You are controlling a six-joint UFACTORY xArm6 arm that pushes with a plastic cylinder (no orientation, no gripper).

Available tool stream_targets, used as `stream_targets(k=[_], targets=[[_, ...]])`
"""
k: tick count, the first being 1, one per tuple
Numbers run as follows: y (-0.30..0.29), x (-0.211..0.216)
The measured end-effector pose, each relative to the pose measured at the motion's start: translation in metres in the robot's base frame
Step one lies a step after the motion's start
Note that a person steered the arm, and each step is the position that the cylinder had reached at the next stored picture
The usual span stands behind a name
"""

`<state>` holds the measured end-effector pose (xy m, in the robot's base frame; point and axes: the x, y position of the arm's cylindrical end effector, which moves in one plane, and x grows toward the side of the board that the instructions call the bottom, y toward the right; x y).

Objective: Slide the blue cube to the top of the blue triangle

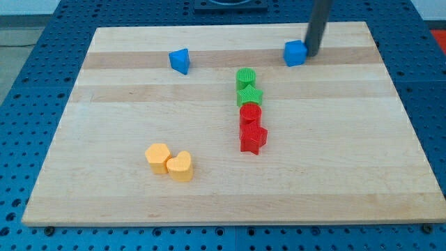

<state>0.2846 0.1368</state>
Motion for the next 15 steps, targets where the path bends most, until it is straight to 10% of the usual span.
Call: stream_targets(k=[3,8,15], targets=[[-0.033,0.05],[-0.031,-0.043],[-0.088,-0.023]])
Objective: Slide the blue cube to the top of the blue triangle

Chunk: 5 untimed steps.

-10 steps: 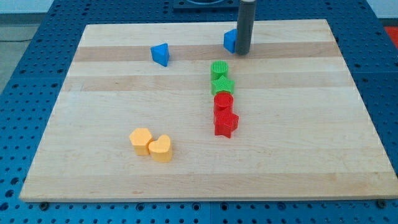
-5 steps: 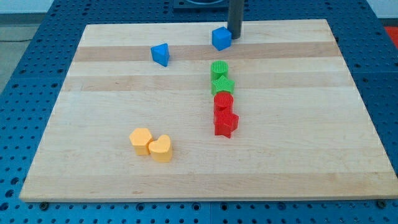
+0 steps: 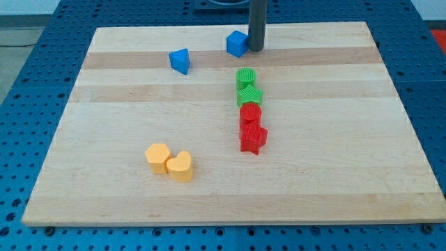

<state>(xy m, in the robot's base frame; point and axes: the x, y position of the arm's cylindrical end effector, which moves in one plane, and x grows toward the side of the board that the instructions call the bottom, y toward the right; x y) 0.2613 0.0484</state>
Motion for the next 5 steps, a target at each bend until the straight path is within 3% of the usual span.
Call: stream_targets(k=[5], targets=[[-0.06,-0.011]])
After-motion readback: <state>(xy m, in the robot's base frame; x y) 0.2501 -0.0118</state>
